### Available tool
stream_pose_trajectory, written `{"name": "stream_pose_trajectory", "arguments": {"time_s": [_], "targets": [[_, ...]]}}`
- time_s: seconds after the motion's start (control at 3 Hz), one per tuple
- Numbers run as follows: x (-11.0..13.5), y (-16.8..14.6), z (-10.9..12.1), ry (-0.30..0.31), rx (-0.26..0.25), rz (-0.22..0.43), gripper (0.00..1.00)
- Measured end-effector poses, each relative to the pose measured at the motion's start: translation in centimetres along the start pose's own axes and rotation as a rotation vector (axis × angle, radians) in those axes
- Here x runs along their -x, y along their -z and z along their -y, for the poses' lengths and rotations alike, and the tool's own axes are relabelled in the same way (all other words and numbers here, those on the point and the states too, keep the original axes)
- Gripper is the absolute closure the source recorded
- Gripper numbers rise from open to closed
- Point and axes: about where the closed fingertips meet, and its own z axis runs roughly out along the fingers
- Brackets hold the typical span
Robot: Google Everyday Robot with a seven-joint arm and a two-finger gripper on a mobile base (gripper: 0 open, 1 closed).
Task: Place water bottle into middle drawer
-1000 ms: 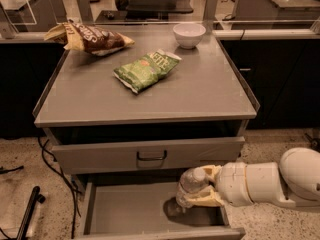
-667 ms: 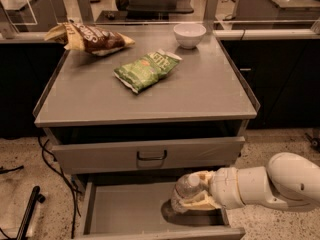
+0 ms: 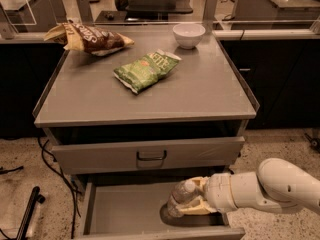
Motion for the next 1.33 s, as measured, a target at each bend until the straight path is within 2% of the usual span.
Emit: {"name": "stream_pose_trajectory", "arguments": {"time_s": [0.67,1.33], "targets": [[-5.5,-3.5,1.2,0.014,-0.013,-0.051,1.00],[-9.8,-7.4,2.6,0.019,0.011,-0.076,1.00]]}}
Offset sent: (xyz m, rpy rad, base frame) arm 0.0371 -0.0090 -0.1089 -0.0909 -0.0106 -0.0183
